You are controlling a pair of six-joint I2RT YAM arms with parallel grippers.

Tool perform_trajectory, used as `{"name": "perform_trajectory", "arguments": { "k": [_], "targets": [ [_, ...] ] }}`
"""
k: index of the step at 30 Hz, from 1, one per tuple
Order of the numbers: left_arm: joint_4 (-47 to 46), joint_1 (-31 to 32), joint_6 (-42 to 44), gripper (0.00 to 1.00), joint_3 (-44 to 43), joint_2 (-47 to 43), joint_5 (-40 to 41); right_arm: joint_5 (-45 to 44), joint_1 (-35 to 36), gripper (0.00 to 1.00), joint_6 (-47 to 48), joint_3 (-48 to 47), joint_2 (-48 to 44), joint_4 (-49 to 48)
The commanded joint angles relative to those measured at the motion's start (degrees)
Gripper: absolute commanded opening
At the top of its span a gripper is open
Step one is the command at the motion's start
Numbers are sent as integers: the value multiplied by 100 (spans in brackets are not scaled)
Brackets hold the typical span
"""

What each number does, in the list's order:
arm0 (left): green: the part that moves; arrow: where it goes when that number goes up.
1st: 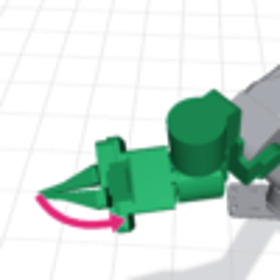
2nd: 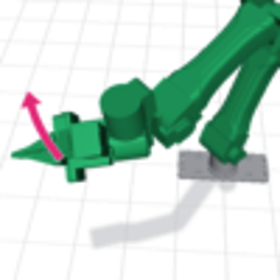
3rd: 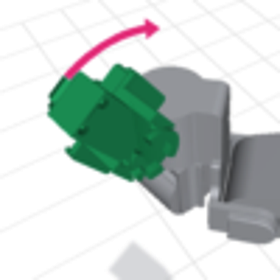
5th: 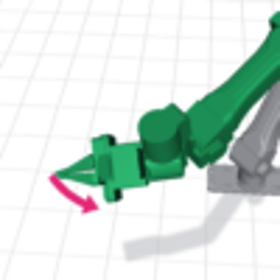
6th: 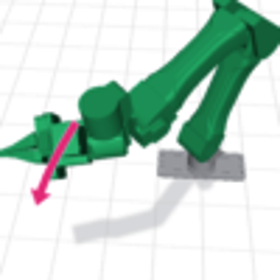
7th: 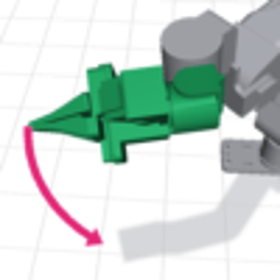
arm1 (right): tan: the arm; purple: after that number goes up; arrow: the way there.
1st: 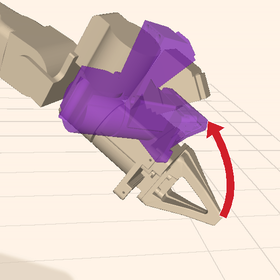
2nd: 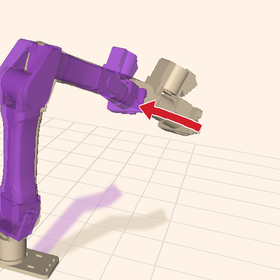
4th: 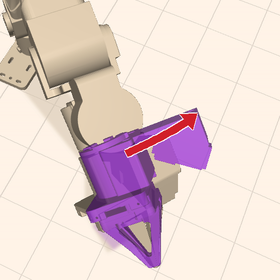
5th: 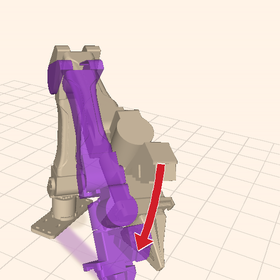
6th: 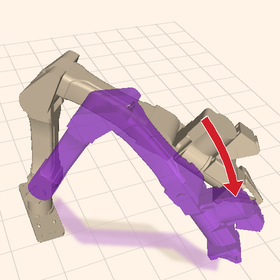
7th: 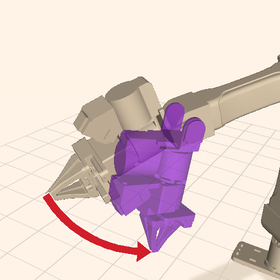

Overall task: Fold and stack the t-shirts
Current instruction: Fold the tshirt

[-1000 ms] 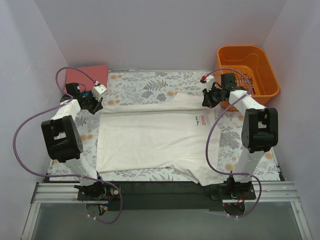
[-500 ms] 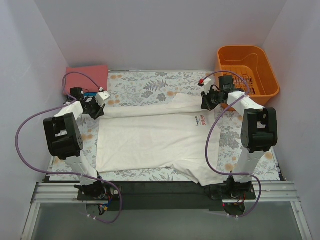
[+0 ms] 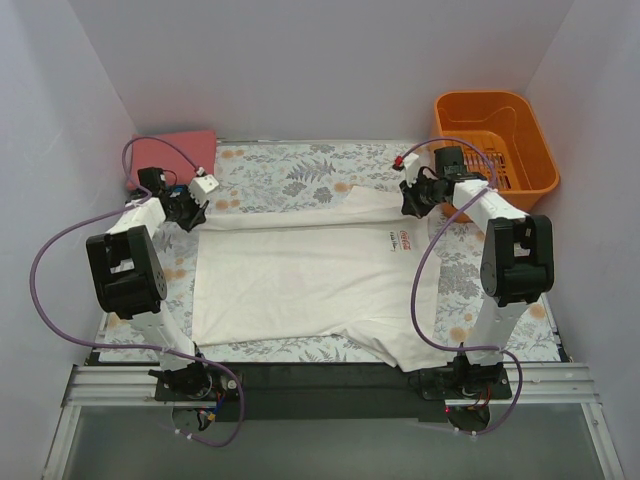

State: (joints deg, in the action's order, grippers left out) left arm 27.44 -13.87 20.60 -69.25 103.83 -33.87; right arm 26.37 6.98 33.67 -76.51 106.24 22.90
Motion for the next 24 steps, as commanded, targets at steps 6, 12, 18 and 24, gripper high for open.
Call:
{"name": "perform_trajectory", "arguments": {
  "k": [6, 12, 18, 24],
  "targets": [
    [191, -46, 84, 0, -519, -205, -120, 61, -13, 1, 122, -488, -436, 277],
    [341, -55, 541, 0, -142, -346, -68, 17, -4, 1, 263, -84, -499, 312],
    [210, -55, 507, 0, 61, -109, 108, 35, 5, 1, 201, 154, -279, 295],
    [42, -55, 357, 0, 0, 119, 240, 17, 93, 1, 131, 268, -121, 251]
  ]
}}
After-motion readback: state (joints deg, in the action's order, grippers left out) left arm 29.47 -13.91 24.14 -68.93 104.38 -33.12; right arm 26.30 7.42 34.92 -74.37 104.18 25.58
